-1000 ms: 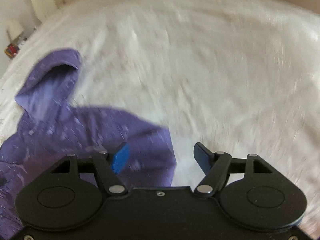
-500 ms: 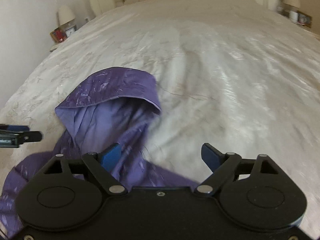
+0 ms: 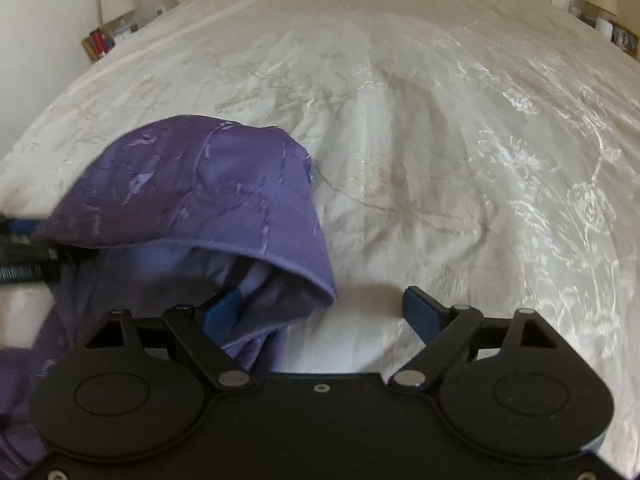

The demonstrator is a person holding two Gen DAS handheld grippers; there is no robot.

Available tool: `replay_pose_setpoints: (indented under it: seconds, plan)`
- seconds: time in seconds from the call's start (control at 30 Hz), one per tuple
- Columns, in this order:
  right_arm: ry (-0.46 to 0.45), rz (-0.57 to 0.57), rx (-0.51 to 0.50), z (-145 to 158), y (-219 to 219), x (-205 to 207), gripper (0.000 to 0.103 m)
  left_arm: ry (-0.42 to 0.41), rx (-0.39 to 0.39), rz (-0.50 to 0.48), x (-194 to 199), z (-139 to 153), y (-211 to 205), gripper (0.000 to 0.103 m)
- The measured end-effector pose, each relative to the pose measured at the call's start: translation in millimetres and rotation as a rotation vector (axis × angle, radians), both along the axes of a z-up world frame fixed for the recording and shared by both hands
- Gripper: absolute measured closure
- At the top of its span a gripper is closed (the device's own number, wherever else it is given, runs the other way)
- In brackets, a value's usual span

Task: Fold large clothes
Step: 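Grasp the purple hood edge with the left gripper while the right gripper grasps beside it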

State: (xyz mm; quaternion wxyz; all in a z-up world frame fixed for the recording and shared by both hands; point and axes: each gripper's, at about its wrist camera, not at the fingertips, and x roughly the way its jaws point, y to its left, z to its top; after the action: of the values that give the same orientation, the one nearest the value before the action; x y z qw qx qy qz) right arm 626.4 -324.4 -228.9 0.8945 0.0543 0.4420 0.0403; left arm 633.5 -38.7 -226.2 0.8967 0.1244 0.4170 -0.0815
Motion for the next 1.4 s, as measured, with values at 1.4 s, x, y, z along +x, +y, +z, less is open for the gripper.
replay_pose_setpoints:
  seconds: [1.4]
  plan:
    - [-0.074, 0.018, 0.311, 37, -73, -38, 0.003, 0.170, -0.047, -0.073, -25, -8, 57, 0.021]
